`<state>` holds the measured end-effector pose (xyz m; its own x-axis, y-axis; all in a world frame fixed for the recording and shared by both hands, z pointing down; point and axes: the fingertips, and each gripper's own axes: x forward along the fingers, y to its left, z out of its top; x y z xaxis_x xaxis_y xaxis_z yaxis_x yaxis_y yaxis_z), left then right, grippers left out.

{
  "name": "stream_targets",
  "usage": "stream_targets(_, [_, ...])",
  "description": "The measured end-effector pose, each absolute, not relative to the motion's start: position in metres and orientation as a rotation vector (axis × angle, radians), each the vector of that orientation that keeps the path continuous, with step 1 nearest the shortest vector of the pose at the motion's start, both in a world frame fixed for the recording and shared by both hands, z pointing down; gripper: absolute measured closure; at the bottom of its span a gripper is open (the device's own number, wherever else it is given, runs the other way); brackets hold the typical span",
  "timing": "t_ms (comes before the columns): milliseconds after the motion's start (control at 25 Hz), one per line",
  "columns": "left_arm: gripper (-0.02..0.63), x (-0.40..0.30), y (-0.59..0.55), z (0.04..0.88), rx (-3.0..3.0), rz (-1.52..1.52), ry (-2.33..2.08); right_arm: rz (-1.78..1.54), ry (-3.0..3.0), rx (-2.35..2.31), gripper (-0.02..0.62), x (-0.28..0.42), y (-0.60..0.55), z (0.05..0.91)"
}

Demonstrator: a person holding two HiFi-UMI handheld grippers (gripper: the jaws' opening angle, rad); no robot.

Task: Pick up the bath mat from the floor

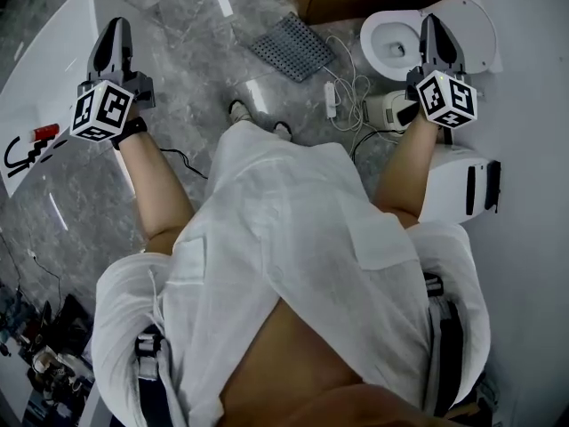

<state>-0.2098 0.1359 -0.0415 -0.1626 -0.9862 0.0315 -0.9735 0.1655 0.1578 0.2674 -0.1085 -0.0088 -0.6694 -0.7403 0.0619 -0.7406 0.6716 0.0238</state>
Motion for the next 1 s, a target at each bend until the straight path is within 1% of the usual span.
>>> stream_targets(280, [0.566, -0.237, 0.123, -0.016, 1.924, -0.136, -2.299, 0.019, -2.762, 1.154, 0.566, 0.223, -0.129, 0.029])
stream_targets(640, [0.565, -0.303, 0.034, 0.019, 1.917, -0.207, -2.275, 0.055, -2.677, 1.072, 0.565, 0.147, -0.192, 0.067])
stream_targets(1000, [0.565, -0.305, -0.040, 0.069, 1.975, -0.147, -2.214, 0.085, -2.633, 0.940, 0.564, 0.105, -0.225, 0.126])
